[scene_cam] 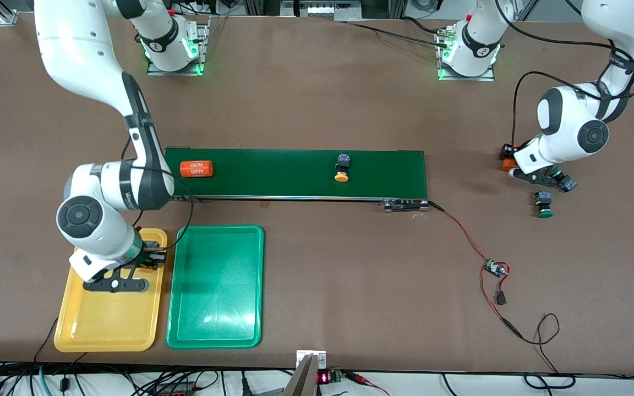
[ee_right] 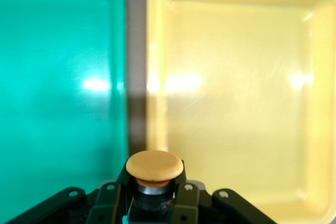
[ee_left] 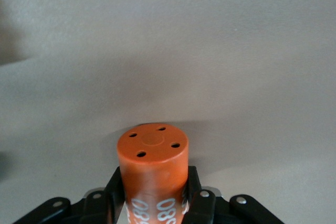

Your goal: Sort buttons by color to trays

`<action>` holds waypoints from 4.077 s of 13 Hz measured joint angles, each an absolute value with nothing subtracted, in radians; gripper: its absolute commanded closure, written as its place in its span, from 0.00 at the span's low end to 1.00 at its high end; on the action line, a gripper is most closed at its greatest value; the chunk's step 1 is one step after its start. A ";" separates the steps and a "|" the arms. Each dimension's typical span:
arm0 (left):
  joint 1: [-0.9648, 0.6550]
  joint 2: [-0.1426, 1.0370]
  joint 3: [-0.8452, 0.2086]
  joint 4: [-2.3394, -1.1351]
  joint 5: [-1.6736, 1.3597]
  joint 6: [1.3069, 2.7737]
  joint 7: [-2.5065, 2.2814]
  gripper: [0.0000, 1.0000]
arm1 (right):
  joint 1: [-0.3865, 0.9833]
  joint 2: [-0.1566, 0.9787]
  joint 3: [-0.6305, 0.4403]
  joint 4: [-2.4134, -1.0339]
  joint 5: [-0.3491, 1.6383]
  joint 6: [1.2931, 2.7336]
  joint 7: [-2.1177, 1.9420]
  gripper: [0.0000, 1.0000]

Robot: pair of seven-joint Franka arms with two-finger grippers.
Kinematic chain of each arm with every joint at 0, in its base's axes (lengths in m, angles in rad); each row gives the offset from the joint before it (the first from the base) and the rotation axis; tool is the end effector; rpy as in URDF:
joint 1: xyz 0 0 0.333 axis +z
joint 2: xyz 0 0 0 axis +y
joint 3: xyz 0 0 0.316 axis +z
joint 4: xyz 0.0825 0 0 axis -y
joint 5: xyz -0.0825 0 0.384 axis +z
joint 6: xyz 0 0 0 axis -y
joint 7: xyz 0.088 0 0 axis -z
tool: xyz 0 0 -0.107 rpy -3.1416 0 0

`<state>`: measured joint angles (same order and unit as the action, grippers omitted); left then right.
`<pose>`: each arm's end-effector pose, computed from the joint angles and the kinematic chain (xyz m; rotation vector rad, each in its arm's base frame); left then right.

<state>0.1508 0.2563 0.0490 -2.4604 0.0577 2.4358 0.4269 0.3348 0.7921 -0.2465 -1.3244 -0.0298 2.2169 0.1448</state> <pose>0.4391 0.0903 0.1749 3.0370 -0.4220 -0.4330 0.7451 0.1101 0.2823 2.9539 0.0618 0.2121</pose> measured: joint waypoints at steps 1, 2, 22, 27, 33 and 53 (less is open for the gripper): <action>0.151 0.251 0.048 -2.453 0.058 2.432 0.442 0.84 | 0.328 0.813 -0.247 -1.322 -0.054 2.246 0.139 1.00; 0.150 0.240 0.042 -2.434 0.058 2.410 0.453 0.84 | 0.319 0.831 -0.249 -1.320 -0.065 2.265 0.121 0.99; -0.048 0.362 -0.469 -2.024 0.057 2.159 0.927 0.80 | 0.424 0.638 -0.201 -1.317 0.105 1.851 0.054 0.00; -0.049 0.397 -0.480 -2.024 0.058 2.177 0.931 0.00 | 0.584 0.540 -0.198 -1.425 0.109 1.832 0.315 0.00; -0.008 0.319 -0.470 -1.992 0.053 2.122 0.927 0.00 | 0.740 0.509 -0.196 -1.489 0.111 1.839 0.506 0.00; 0.038 0.371 0.157 -2.031 -0.025 2.322 0.187 0.00 | 0.915 0.655 -0.220 -1.585 0.195 2.097 0.780 1.00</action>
<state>0.0375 0.3710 0.1572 -2.0312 -0.0246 2.3225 0.1868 0.9151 0.6547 -0.2198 -1.5849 0.1951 2.0974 0.7803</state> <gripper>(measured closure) 0.000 0.590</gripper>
